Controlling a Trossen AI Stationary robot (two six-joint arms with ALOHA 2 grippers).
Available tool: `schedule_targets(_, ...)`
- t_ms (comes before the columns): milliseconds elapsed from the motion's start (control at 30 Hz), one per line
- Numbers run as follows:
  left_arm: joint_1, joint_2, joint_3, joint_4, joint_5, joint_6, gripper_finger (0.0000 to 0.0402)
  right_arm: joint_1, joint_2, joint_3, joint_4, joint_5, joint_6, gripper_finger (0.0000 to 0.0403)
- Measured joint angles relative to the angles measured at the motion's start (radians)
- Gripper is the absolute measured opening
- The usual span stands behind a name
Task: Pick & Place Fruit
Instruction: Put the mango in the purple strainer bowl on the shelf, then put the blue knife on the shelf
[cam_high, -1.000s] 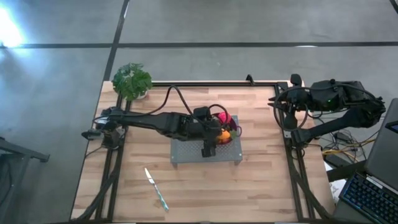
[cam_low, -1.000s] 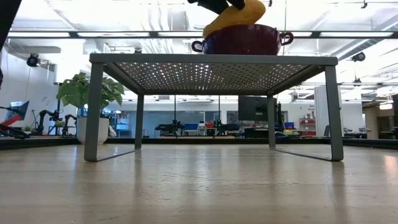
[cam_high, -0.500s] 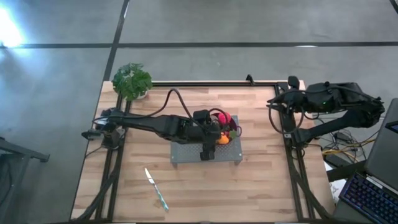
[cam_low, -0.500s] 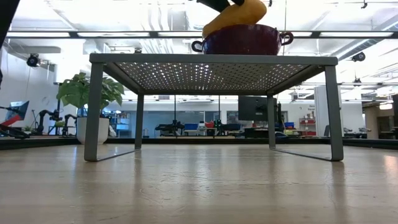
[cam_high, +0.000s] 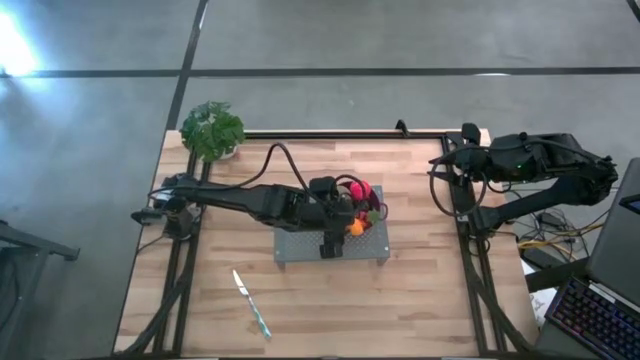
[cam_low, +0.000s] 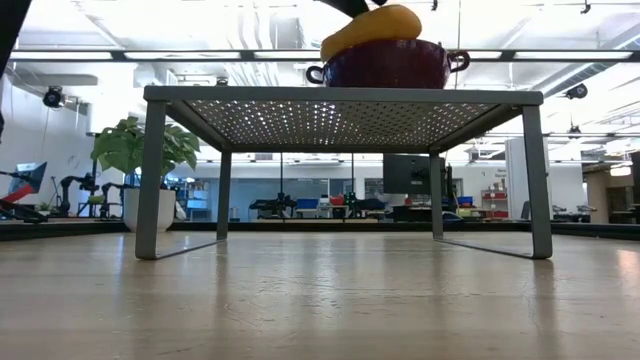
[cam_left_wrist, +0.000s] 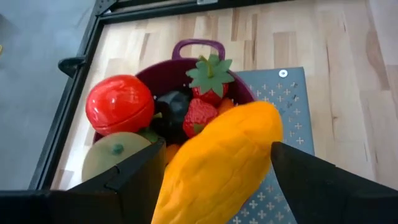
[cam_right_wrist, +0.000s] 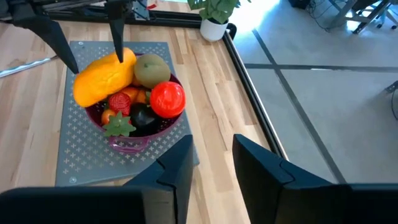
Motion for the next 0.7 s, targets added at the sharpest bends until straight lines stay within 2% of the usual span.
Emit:
schedule_targets(200,-0.001,0.0,0.044,-0.018,0.0,0.001,0.0293,0.0,0.0,0.0,0.0,0.0,0.001,0.0127)
schedule_targets(400,-0.034,-0.003,0.179,-0.204,-0.001,-0.038,0.0293,0.0,0.0,0.0,0.0,0.001,0.001,0.0139)
schedule_targets(567,-0.139,-0.005,0.277,-0.356,-0.01,-0.112,0.0291,0.0,0.0,0.0,0.0,0.002,-0.011,0.0148)
schedule_targets(700,-0.254,-0.005,0.299,-0.439,-0.047,-0.212,0.0289,0.0,0.0,0.0,0.0,0.003,-0.02,0.0154)
